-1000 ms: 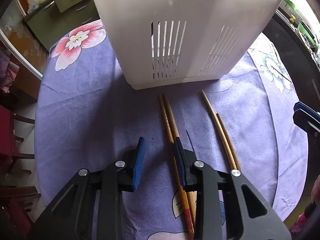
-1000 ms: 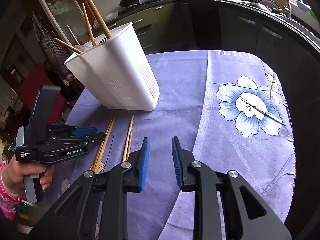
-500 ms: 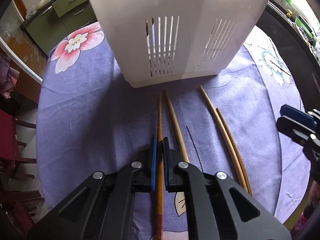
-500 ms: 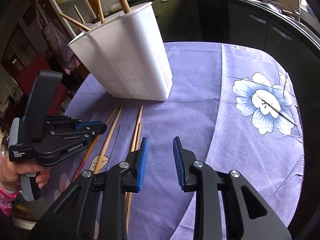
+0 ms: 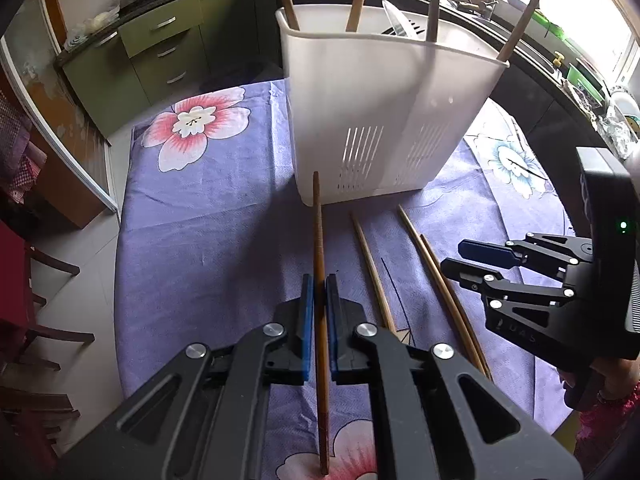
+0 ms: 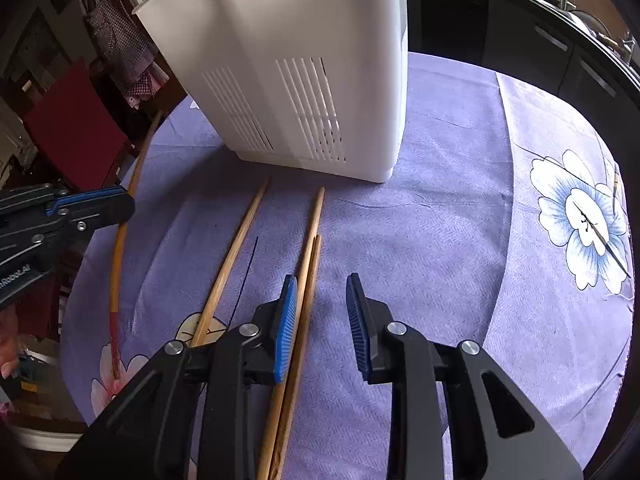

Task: Organize utensils
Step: 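Lower the right gripper onto a chopstick and close on it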

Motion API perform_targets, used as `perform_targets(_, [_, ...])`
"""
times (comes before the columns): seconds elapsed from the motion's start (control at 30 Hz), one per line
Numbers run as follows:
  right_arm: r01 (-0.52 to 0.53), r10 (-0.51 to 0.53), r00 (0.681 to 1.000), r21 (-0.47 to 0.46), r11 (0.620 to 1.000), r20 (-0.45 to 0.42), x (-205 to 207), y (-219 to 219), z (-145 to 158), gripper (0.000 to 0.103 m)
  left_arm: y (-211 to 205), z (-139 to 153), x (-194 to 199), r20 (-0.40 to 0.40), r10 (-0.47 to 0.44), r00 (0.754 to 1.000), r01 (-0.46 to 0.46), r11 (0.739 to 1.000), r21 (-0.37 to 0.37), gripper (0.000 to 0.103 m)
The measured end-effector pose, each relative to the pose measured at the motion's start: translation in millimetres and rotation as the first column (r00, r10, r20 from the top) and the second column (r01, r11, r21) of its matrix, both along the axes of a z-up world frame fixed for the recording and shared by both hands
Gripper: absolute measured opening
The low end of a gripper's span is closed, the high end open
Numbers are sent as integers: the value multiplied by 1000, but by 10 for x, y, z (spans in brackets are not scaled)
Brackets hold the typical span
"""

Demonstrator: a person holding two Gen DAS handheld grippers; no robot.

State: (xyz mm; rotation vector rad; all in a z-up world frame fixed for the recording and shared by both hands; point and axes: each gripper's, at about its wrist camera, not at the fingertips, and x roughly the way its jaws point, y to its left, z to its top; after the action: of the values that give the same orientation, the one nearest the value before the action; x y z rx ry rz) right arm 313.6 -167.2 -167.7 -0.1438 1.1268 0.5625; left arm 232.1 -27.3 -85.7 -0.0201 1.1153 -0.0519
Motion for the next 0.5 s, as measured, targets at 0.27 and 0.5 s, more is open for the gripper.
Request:
perform_targets(0.27, [8, -7, 1000, -63, 998, 11, -7, 139, -92, 26, 173, 100, -90, 24, 14, 1000, -13, 1000, -13, 6])
perform_targets(0.5, [-1, 4, 1000, -115, 993, 30, -103, 337, -81, 26, 276, 128, -122, 35, 22, 999, -22, 1000, -19, 6])
